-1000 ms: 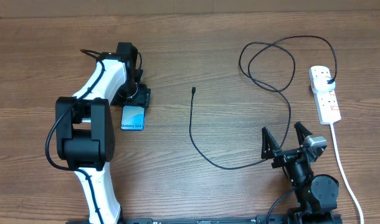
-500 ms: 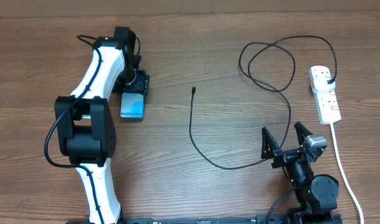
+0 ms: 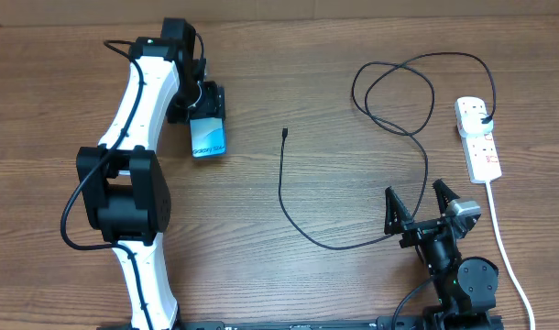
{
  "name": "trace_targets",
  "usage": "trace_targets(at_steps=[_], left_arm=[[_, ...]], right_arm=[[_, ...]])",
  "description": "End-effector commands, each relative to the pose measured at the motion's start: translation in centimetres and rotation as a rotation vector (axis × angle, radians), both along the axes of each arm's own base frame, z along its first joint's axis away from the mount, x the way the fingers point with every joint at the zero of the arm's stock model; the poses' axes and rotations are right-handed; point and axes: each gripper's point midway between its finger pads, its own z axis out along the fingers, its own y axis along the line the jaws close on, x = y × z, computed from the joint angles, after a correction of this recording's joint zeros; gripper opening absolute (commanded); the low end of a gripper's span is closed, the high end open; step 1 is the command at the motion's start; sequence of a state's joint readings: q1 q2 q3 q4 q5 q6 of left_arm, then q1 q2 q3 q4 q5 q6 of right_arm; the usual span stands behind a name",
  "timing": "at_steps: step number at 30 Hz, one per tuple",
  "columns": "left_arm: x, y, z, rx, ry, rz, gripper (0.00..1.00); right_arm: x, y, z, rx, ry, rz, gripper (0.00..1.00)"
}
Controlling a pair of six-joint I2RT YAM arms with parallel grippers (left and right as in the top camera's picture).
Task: Plug charger to phone and switch on socket
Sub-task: 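Lift the smartphone with the left gripper and tilt it upright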
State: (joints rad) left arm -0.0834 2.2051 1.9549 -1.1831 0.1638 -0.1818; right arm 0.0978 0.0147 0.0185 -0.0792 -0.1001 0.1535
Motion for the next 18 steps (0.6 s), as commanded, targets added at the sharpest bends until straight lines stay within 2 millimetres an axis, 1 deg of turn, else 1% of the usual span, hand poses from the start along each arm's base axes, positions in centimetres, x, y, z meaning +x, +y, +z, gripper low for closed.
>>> trace_targets(at_steps=[1, 4, 10, 13, 18], left_arm=[[0.9, -2.3, 2.5, -0.168, -0.021, 0.072, 0.64], [0.8, -3.7, 3.2, -0.262, 0.003, 0.113, 0.61], [0.3, -6.1, 4.4, -0.424, 0.075, 0.197, 0.61], [0.1, -7.0, 5.0, -0.491, 0.095, 0.197, 0.58], [-0.2, -8.2, 5.9, -0.57, 0.114, 0.177, 0.57]], right_arm=[[0.0, -0.2, -0.1, -0.002, -0.007, -0.006, 1.0], [0.0, -0.2, -0.1, -0.001, -0.006, -0.006, 1.0], [0.0, -0.2, -0.1, -0.001, -0.006, -0.006, 1.0], [0.0, -0.2, -0.1, -0.002, -0.007, -0.006, 1.0], [0.0, -0.2, -0.1, -0.002, -0.007, -0.006, 1.0]])
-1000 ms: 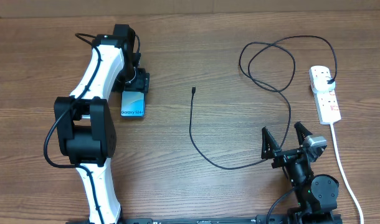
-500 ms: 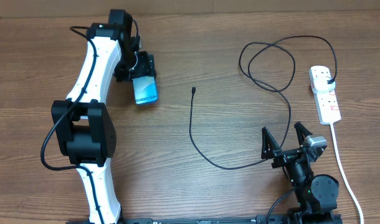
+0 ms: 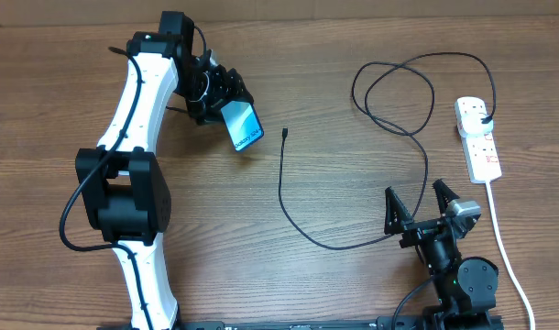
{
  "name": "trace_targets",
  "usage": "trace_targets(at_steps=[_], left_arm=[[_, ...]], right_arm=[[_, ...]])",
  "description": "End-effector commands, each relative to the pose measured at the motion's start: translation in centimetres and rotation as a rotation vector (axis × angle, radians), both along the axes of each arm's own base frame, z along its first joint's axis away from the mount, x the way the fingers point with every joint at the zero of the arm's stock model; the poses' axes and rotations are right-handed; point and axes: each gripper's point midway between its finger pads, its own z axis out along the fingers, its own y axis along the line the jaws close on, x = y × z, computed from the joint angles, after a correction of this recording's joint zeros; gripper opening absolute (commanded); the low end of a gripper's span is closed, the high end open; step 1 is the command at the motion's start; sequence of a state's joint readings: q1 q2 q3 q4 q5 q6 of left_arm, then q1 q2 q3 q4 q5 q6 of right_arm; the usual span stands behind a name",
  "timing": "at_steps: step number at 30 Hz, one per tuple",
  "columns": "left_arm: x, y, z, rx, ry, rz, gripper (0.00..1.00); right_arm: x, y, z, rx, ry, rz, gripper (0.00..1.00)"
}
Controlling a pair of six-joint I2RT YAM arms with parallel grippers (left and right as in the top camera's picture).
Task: Plug charger to phone and switch on socket
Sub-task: 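Lift the smartphone with the left gripper and tilt it upright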
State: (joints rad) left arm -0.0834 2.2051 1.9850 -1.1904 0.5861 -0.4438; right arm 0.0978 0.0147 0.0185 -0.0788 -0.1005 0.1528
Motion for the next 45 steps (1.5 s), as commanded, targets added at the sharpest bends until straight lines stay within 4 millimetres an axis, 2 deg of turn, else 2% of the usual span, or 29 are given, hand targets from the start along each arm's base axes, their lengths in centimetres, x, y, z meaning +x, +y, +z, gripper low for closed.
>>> trace_targets(at_steps=[1, 5, 10, 13, 18, 31, 45], left_arm=[[0.2, -1.8, 2.7, -0.147, -0.006, 0.001, 0.58], [-0.3, -2.0, 2.8, -0.167, 0.019, -0.001, 0.54], [-1.9, -2.5, 3.3, -0.212, 0.097, -0.002, 0.61], [-2.3, -3.0, 3.8, -0.257, 0.12, -0.006, 0.6], [-2.4, -4.0, 5.1, -0.351, 0.169, 0.029, 0.56], [-2.3, -4.1, 5.2, -0.367, 0.404, 0.277, 0.54], [-1.8, -4.3, 5.5, -0.395, 0.529, 0.417, 0.51]], right_arm=[[0.0, -0.2, -0.1, -0.001, -0.006, -0.006, 1.0], [0.0, -0.2, -0.1, -0.001, -0.006, -0.006, 1.0], [0.0, -0.2, -0.1, -0.001, -0.006, -0.006, 1.0], [0.0, -0.2, -0.1, -0.001, -0.006, -0.006, 1.0], [0.0, -0.2, -0.1, -0.001, -0.006, -0.006, 1.0], [0.0, -0.2, -0.1, -0.001, -0.006, -0.007, 1.0], [0.0, -0.2, -0.1, -0.001, -0.006, -0.007, 1.0]])
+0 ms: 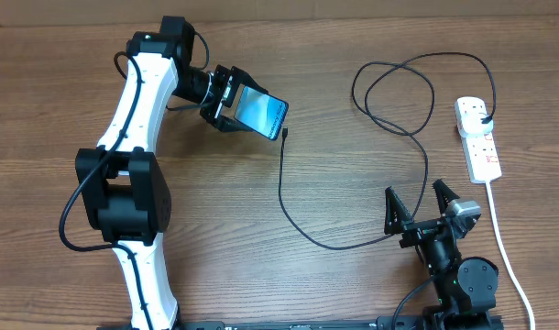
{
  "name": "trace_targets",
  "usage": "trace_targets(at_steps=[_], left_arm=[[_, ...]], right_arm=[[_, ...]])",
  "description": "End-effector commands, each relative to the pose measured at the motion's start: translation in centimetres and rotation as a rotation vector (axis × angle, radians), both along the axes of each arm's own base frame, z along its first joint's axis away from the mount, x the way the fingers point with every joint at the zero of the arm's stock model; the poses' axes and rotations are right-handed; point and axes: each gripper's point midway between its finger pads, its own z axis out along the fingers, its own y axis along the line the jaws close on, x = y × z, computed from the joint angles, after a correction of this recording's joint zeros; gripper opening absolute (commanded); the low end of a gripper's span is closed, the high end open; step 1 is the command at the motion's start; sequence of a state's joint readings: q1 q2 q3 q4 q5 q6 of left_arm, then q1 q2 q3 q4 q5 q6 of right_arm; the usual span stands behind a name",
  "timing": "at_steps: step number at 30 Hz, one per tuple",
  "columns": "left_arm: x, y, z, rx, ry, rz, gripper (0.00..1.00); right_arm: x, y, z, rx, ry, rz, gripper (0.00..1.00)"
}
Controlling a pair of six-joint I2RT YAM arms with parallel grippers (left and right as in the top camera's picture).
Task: Plug charger to phone and switch on socket
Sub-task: 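Lift the smartphone with the left gripper and tilt it upright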
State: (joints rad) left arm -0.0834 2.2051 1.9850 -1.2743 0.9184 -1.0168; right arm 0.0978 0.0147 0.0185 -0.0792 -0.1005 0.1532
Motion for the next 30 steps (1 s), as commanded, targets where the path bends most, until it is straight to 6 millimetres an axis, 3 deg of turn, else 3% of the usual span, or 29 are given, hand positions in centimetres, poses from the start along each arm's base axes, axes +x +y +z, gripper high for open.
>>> trace_targets(at_steps=[1, 14, 30], left_arm=[[0.9, -0.3, 1.9, -0.058, 0.024, 0.057, 0.51], [1.1, -0.6, 2.3, -0.082, 0.087, 0.11, 0.47], [0.7, -2.2, 5.6, -0.294, 0.053, 0.039, 0.49]], right_arm=[[0.0, -0.2, -0.1, -0.001, -0.006, -0.006, 1.0], [0.0, -0.2, -0.1, -0.001, -0.006, -0.007, 1.0], [0.0, -0.2, -0.1, -0.001, -0.006, -0.006, 1.0]])
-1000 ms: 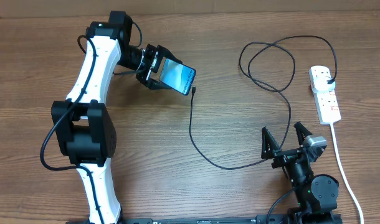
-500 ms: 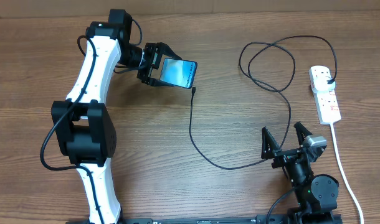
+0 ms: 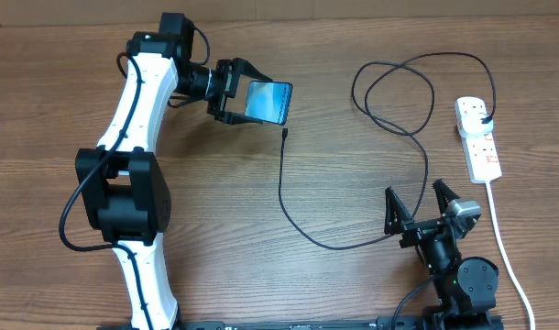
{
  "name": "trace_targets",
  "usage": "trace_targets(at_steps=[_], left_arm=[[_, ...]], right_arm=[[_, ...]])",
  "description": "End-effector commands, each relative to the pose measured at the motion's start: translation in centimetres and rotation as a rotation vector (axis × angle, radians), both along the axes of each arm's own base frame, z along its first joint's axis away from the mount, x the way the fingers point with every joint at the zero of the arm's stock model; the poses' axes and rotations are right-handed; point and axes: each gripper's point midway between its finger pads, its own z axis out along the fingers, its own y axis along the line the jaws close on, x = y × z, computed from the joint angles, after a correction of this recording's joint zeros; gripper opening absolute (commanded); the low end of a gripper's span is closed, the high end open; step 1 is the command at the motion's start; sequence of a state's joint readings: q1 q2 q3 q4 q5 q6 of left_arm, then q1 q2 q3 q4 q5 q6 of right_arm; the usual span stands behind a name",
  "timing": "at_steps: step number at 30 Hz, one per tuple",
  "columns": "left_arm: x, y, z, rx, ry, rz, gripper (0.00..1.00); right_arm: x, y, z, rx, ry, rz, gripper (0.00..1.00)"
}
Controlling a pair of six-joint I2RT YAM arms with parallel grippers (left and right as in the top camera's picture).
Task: Plug charger to phone and switch on socket
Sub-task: 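Lift the smartphone with the left gripper and tilt it upright, then hold the smartphone raised in the left gripper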
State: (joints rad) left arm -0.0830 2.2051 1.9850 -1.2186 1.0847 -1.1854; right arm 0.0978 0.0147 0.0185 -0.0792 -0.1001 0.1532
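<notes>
The phone (image 3: 267,102), screen up and lit blue, lies at the far middle of the table with my left gripper (image 3: 246,101) around its left end; the fingers look spread and whether they grip it I cannot tell. The black charger cable (image 3: 281,188) runs from its small plug tip (image 3: 286,134), just below the phone's right end, in a curve toward the right. It loops up to the white socket strip (image 3: 477,137) at the far right, where its adapter (image 3: 479,114) is plugged in. My right gripper (image 3: 421,203) stands open near the front right, empty.
The white lead of the socket strip (image 3: 505,247) runs down the right side to the front edge. The cable's loops (image 3: 394,92) lie between the phone and the strip. The left arm (image 3: 137,137) stretches along the left side of the table.
The phone has shifted slightly up and to the right and now lies nearly level, its right end above the cable's plug tip. The left gripper's fingers look more spread. The right arm is unchanged.
The phone first lay at the far left under my left gripper. Then it was turned and further right, near the plug tip. A moment ago it was tilted beside the tip; now it lies level just above it. The right arm never moved.
</notes>
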Motion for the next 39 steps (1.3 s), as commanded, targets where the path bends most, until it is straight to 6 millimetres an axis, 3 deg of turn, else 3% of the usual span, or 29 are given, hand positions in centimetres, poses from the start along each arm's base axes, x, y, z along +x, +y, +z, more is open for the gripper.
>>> trace_targets(at_steps=[1, 39], left_arm=[[0.1, -0.7, 3.3, -0.141, -0.056, -0.027, 0.49], [0.0, -1.2, 5.2, -0.252, -0.08, -0.048, 0.47]], right_arm=[[0.0, -0.2, -0.1, -0.001, -0.006, -0.006, 1.0], [0.0, -0.2, -0.1, -0.001, -0.006, -0.006, 1.0]])
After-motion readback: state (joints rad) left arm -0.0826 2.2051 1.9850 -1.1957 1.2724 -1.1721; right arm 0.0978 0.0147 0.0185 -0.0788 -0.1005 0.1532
